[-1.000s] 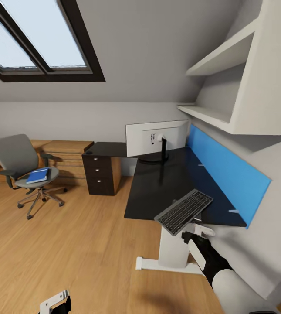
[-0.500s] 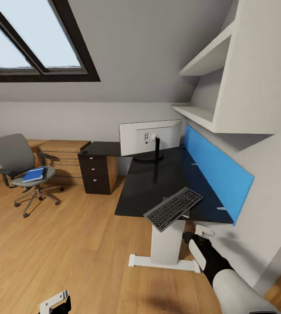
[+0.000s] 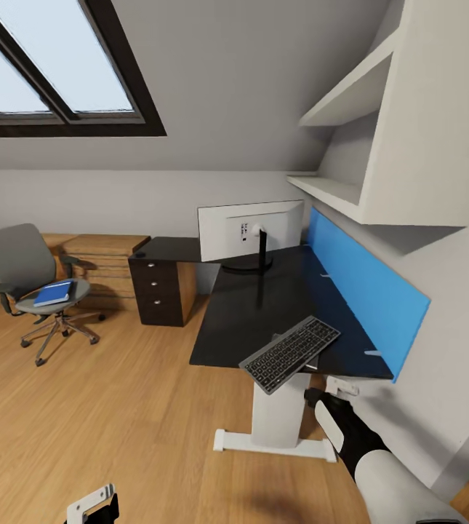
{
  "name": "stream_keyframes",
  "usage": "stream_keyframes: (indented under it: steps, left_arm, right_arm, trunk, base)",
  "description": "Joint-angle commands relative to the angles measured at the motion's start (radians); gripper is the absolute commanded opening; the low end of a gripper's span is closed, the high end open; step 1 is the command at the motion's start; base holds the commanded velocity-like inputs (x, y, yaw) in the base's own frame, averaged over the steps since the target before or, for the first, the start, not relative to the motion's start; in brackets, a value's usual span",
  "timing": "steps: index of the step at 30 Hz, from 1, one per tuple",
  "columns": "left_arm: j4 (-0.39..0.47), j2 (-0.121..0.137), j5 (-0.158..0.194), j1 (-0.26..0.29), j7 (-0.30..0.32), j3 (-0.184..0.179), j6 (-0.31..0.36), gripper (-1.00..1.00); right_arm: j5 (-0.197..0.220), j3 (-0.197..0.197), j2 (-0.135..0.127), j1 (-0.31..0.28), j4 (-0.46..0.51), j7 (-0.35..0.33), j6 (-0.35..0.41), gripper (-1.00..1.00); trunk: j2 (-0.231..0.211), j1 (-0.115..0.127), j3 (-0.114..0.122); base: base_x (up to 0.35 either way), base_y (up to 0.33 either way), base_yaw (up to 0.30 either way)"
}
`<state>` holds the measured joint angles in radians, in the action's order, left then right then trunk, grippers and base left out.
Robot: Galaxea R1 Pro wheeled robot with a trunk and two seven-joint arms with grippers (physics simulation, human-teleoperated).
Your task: In the bedroom, organize the workspace by keeping the computer under the desk, ensuring the monitor is on the desk, placing the keyboard on the desk next to the monitor, placing the mouse on the desk next to the keyboard, moving the folder from the swivel chair onto the desk next to the mouse, stacking the notebook on top of the folder with the pen on top of the notebook, and positioning the swivel chair next to the desk.
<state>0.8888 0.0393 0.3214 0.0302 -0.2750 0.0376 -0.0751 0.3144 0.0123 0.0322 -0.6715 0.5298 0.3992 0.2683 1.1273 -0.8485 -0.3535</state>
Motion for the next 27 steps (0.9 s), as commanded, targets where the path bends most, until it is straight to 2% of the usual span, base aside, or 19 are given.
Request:
stream_keyframes:
  steps: [1, 3, 10, 14, 20, 27]
  left_arm:
    - [0.001, 0.001, 0.010, 0.000, -0.003, -0.002, -0.005, 1.00]
    - [0.001, 0.001, 0.010, 0.000, -0.003, -0.002, -0.005, 1.00]
    - [0.004, 0.001, 0.010, 0.000, -0.003, -0.002, -0.005, 1.00]
    - [0.005, 0.001, 0.010, 0.000, -0.003, -0.002, -0.005, 1.00]
    - [0.008, 0.001, 0.010, 0.000, -0.003, -0.002, -0.005, 1.00]
    - [0.008, 0.001, 0.010, 0.000, -0.001, -0.002, -0.007, 1.00]
  right_arm:
    - [0.004, 0.001, 0.000, 0.000, 0.001, 0.005, 0.002, 1.00]
    - [0.004, 0.002, 0.001, 0.000, -0.002, 0.005, -0.003, 1.00]
    - [0.003, 0.005, 0.003, -0.001, -0.103, 0.003, -0.137, 1.00]
    - [0.003, 0.006, 0.003, -0.002, -0.127, 0.003, -0.177, 1.00]
    - [0.004, 0.005, 0.010, -0.002, -0.141, 0.004, -0.190, 1.00]
    - [0.009, 0.003, 0.017, -0.002, -0.143, 0.007, -0.185, 1.00]
  trunk:
    - [0.001, 0.000, -0.001]
    - [0.001, 0.000, -0.001]
    - [0.001, 0.000, -0.001]
    - [0.001, 0.000, -0.001]
    - [0.001, 0.000, -0.001]
    - [0.001, 0.000, -0.001]
  base:
    - [0.061, 0.000, 0.000]
    - [0.044, 0.000, 0.000]
    - [0.008, 0.000, 0.000]
    - [0.001, 0.000, 0.000]
    - [0.021, 0.003, 0.000]
    - [0.236, 0.070, 0.000]
